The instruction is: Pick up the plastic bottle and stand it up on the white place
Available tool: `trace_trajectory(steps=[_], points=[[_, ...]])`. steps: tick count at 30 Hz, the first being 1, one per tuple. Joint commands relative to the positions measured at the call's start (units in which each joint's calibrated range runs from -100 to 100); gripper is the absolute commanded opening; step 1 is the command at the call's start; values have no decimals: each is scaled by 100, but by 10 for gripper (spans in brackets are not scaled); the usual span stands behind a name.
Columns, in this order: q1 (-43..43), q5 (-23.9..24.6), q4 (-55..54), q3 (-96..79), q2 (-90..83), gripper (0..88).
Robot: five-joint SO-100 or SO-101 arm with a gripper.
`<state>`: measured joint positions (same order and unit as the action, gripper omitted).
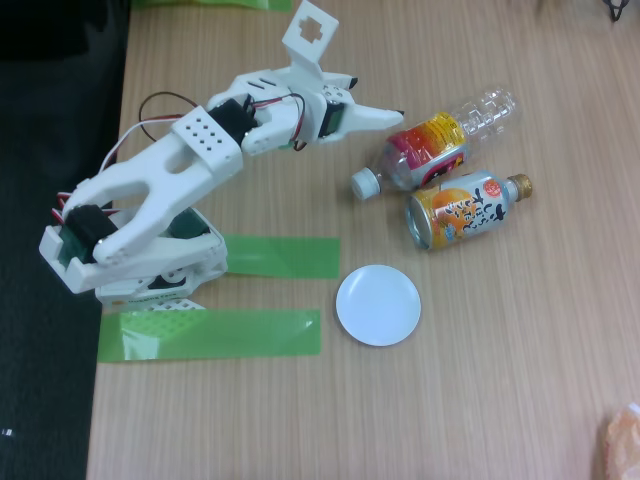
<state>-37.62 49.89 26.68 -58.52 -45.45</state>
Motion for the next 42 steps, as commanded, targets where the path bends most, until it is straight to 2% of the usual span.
trace_trajectory(steps=[1,4,7,16,24,32,39,42], points=[[43,-38,-58,-83,-20,345],[65,-38,285,-38,-20,346],[184,-258,791,161,-20,346],[843,-495,2302,677,5,346],[888,-1245,3487,650,820,342],[1088,-1408,4122,1538,1442,340],[1021,-1985,4285,2036,1459,340],[1043,-2017,4294,2135,1459,340]])
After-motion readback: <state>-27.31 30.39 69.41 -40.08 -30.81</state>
